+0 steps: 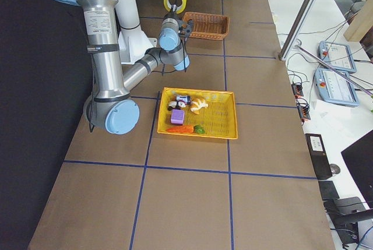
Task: Move tape to another basket
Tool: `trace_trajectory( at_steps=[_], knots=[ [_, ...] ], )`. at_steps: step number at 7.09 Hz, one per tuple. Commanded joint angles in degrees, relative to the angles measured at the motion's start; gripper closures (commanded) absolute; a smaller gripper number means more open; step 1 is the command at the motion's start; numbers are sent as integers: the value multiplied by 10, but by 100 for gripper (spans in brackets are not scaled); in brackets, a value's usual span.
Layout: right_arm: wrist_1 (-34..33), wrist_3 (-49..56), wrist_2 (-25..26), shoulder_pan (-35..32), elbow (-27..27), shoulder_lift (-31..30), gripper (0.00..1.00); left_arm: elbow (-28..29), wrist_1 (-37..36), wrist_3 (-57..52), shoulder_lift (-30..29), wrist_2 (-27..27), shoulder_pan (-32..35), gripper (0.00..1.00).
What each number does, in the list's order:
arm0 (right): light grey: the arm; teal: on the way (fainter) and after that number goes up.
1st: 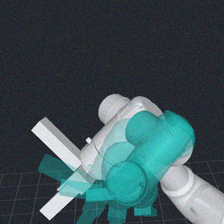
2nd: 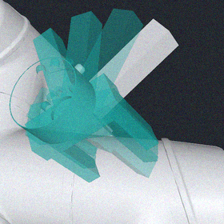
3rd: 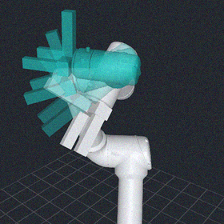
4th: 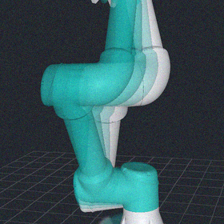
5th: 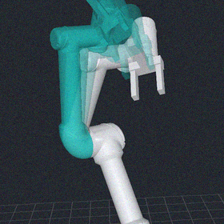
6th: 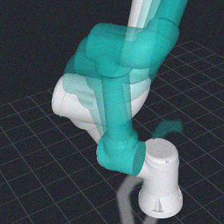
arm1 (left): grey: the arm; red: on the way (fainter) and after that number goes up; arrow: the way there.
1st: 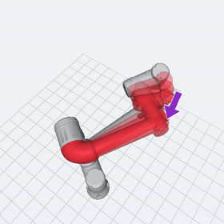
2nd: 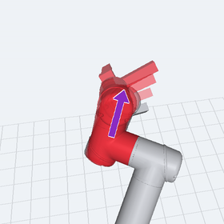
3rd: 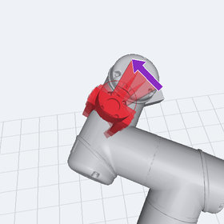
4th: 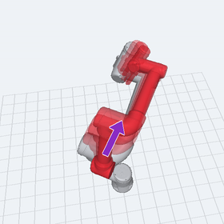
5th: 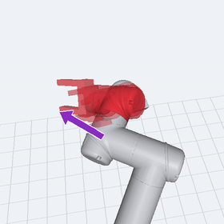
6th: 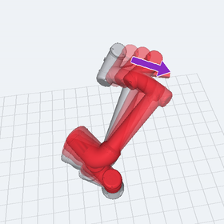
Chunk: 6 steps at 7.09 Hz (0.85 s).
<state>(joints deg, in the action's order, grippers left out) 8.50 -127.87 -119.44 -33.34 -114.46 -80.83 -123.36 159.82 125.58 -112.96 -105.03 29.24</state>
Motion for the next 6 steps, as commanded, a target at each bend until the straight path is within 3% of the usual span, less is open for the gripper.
trace_trajectory(
  at_steps=[1,6],
  knots=[
    [12,-8,16,31,0,19,100,4,90,19,-7,40,-35,0],
    [8,-36,93,81,0,61,100,24,98,16,-32,42,-46,0]
  ],
)
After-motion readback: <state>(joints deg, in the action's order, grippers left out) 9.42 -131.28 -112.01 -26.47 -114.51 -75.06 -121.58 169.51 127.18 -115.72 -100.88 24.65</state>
